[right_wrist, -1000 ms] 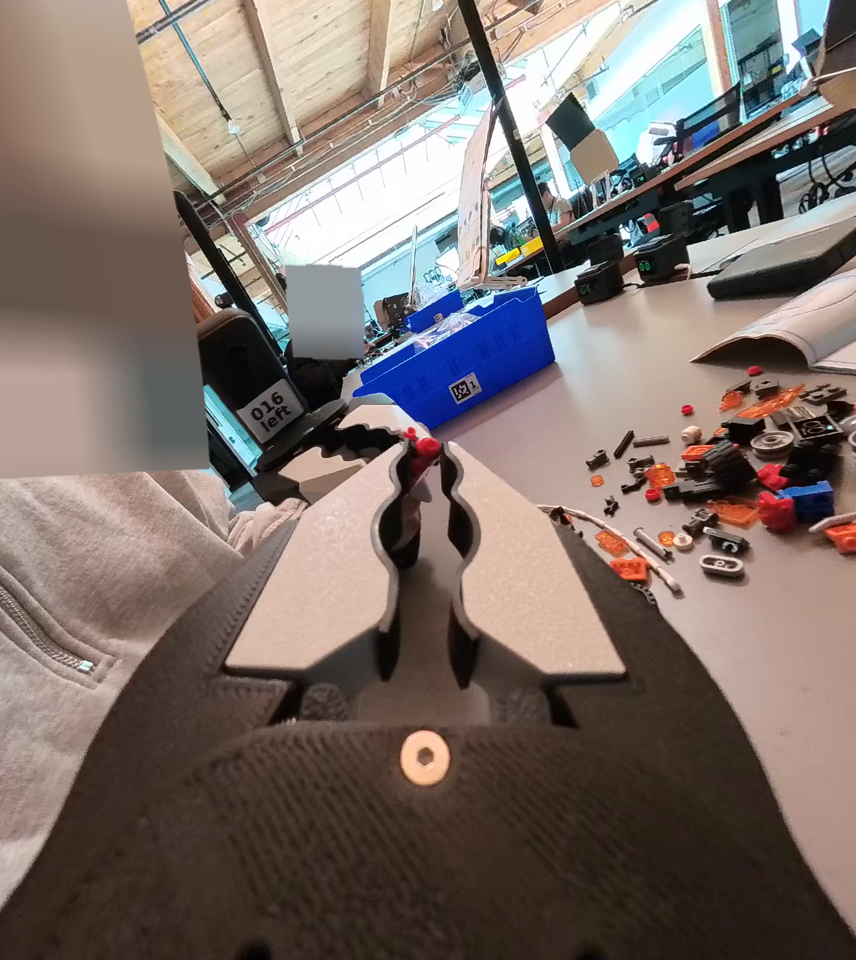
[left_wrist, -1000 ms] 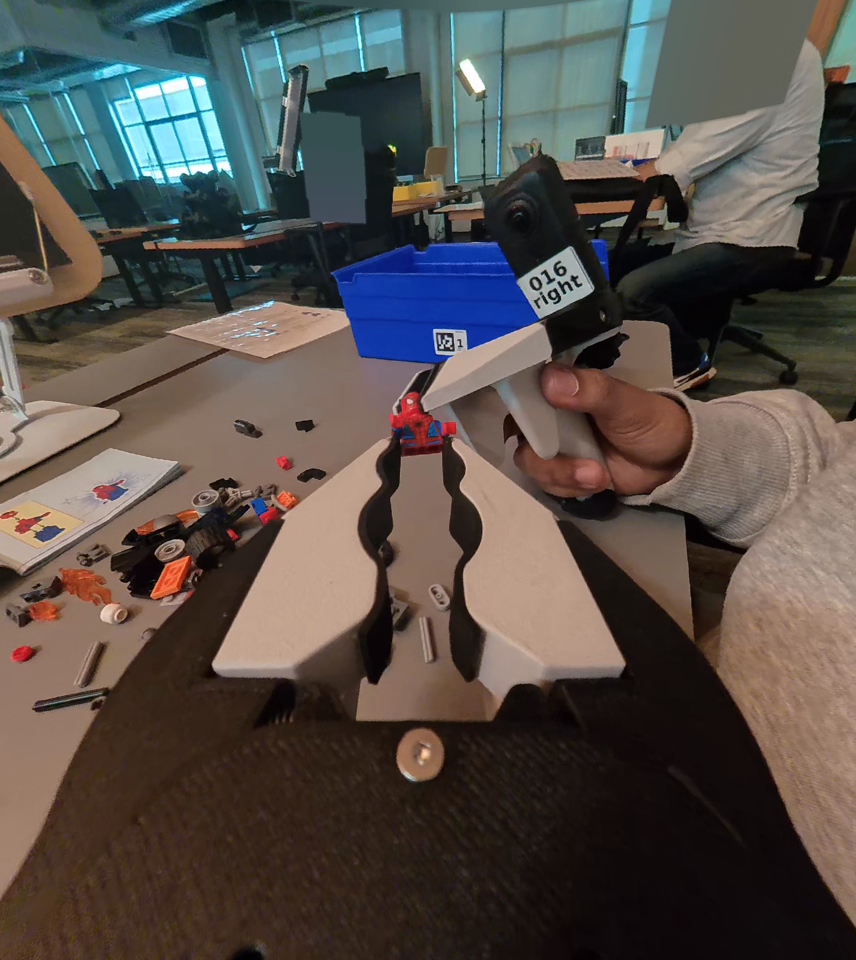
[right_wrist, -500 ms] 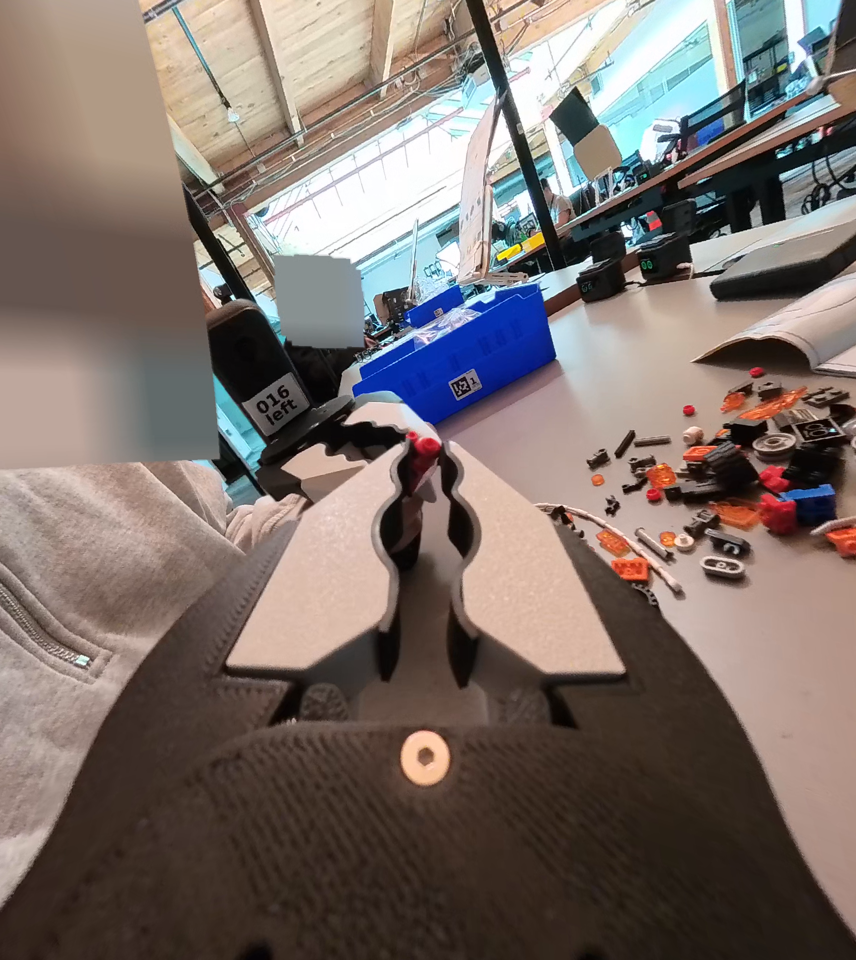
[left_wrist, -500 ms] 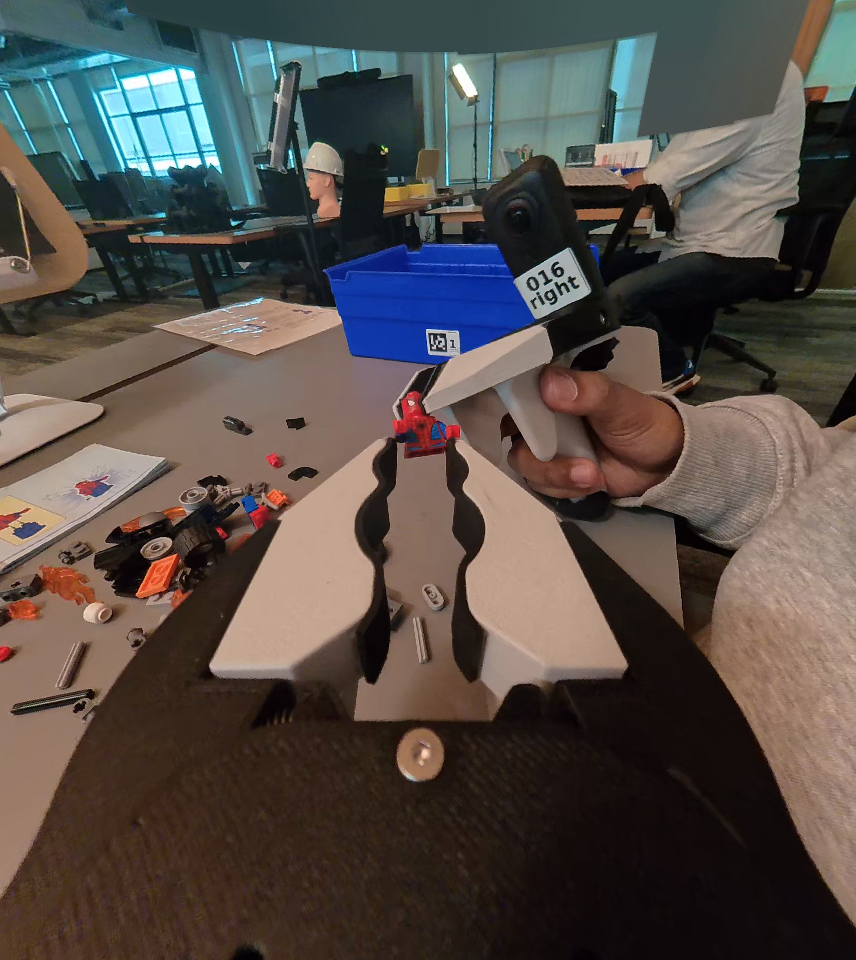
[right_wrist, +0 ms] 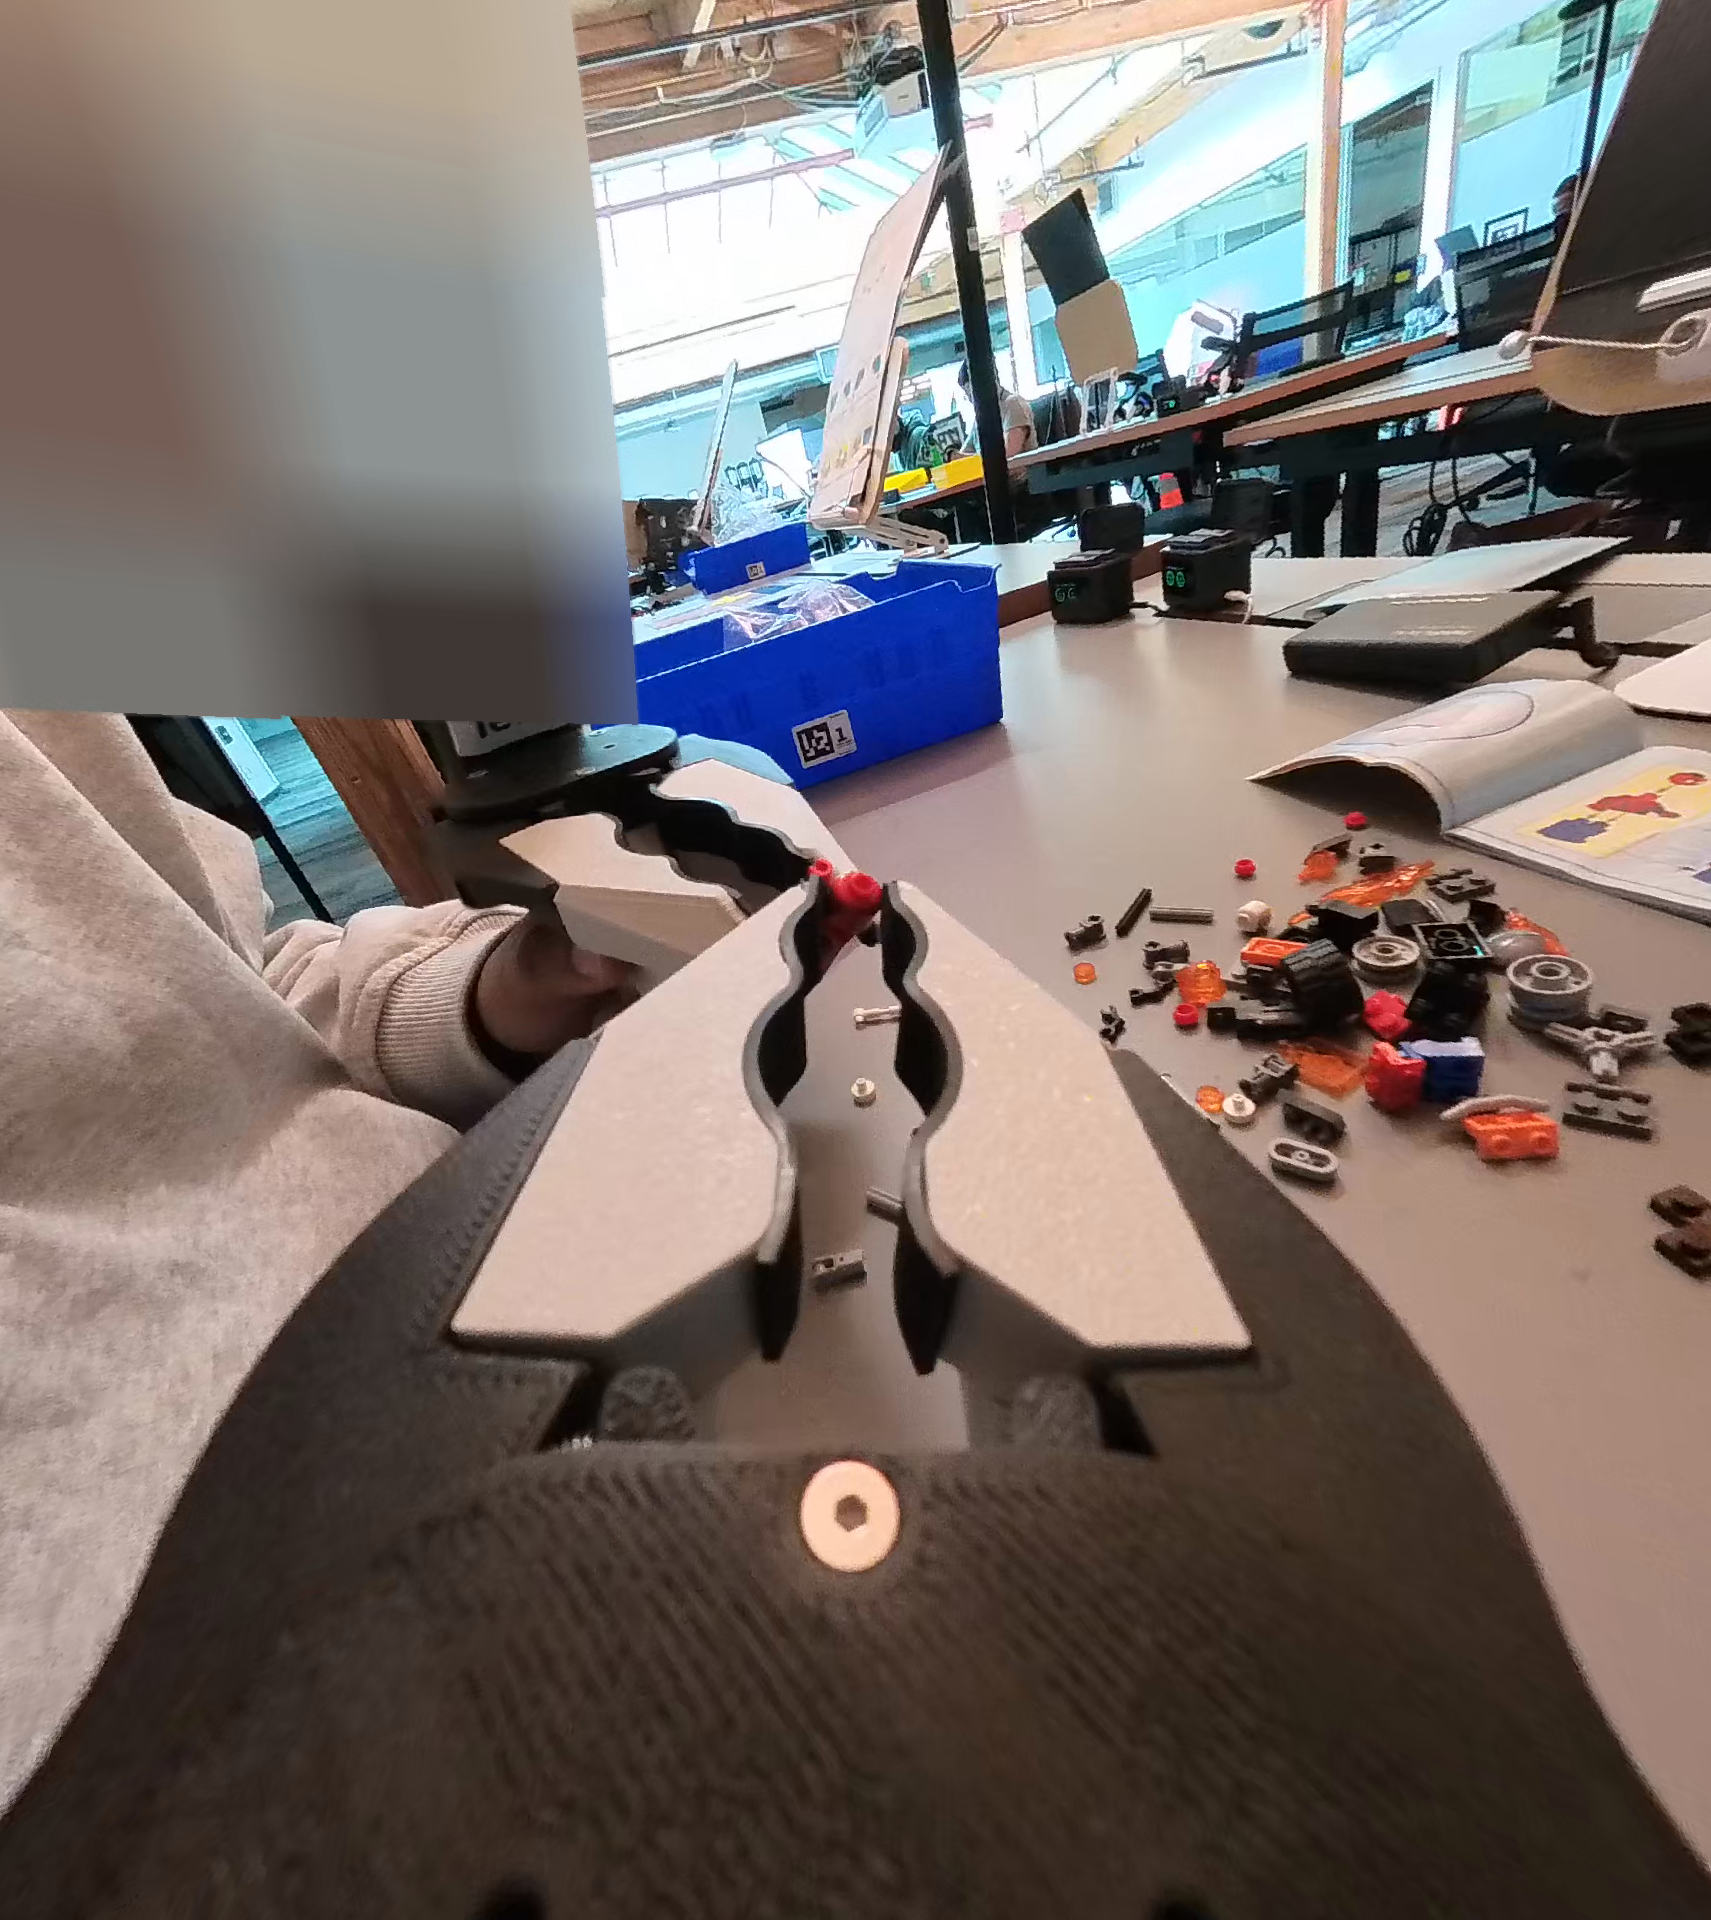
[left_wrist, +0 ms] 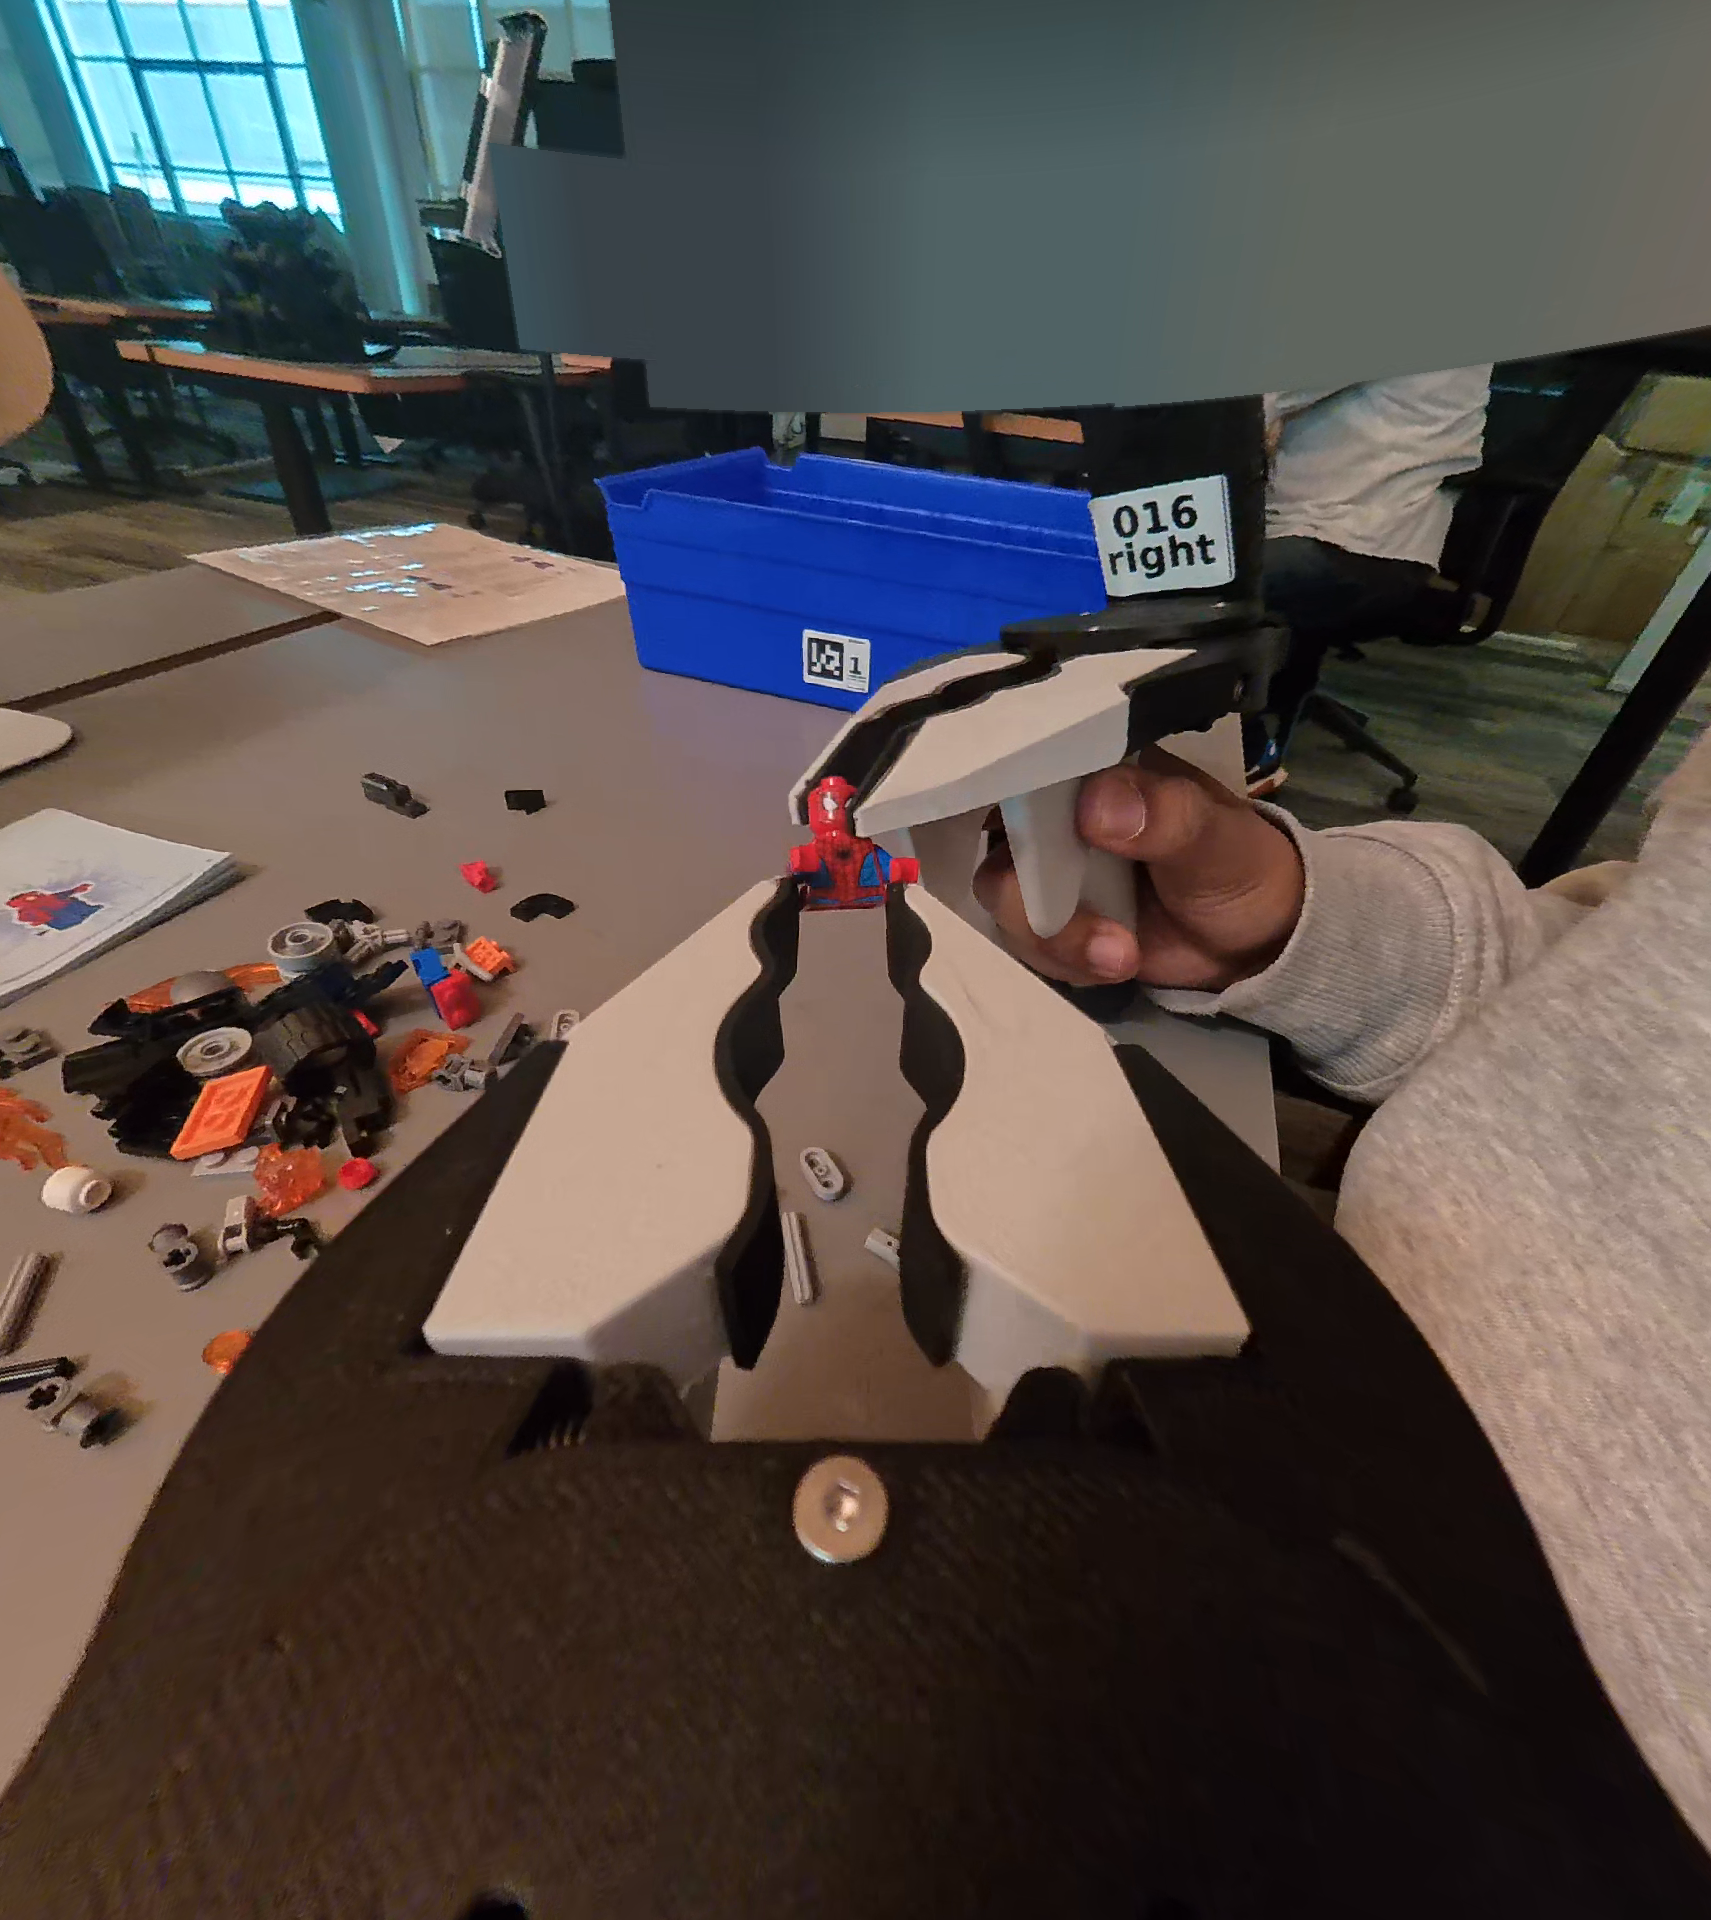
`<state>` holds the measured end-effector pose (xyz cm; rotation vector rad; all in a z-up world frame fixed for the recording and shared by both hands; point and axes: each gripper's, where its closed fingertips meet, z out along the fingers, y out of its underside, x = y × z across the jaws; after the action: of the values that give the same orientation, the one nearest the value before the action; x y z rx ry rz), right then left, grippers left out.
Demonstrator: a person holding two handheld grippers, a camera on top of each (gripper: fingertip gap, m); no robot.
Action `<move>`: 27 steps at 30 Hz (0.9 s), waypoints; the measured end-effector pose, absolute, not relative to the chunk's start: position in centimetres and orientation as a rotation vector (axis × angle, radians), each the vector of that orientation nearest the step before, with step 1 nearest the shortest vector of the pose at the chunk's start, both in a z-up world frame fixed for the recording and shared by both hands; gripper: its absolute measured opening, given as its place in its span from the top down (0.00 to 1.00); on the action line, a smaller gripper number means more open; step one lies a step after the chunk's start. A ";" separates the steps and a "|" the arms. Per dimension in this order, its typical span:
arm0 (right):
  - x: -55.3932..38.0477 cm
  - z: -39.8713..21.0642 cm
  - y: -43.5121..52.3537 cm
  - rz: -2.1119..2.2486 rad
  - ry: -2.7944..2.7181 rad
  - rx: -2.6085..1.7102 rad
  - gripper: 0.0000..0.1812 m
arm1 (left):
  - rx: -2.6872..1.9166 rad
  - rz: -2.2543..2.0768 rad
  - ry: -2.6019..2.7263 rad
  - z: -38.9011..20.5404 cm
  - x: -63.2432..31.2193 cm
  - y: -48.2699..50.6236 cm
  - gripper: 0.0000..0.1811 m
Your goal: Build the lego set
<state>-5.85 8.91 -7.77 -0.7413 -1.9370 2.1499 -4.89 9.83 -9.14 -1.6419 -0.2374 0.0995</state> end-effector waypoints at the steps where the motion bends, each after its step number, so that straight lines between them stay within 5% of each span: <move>1: -5.9 -7.8 8.9 2.145 -1.937 -0.740 0.95 | -1.642 0.095 -0.239 -9.2 -4.9 9.8 0.93; 27: -6.4 -7.4 9.6 2.247 -1.889 -0.823 0.95 | -1.614 0.054 -0.282 -9.0 -5.3 9.7 0.90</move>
<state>-6.39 9.58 -7.38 -0.8230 -1.8887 2.2470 -5.27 9.70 -9.00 -1.6135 -0.2820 0.0540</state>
